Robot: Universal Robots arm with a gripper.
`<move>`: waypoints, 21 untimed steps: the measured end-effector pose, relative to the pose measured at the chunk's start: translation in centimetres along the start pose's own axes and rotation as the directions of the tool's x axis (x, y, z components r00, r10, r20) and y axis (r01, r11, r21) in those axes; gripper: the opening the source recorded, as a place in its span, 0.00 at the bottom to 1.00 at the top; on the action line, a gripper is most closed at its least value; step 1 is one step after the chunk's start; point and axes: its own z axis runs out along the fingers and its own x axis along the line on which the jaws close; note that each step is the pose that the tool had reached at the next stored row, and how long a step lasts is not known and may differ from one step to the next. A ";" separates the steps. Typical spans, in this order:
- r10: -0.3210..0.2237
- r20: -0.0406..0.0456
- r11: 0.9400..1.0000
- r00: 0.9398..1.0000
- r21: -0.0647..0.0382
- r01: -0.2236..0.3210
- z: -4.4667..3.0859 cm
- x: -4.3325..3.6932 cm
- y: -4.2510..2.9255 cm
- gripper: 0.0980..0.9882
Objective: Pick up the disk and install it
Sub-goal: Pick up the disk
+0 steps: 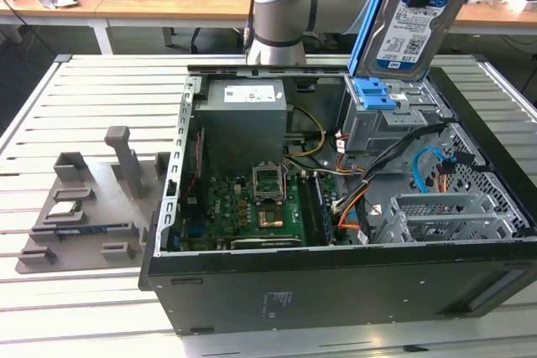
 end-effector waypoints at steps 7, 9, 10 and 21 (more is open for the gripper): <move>0.000 -0.001 1.000 1.000 0.000 0.000 0.03 3.18 -0.03 0.30; 0.000 -0.001 1.000 1.000 0.000 0.000 0.04 3.74 -0.04 0.30; 0.000 -0.001 1.000 1.000 0.000 0.000 0.04 4.12 -0.04 0.30; 0.000 -0.001 1.000 1.000 0.000 0.000 0.10 8.66 -0.09 0.30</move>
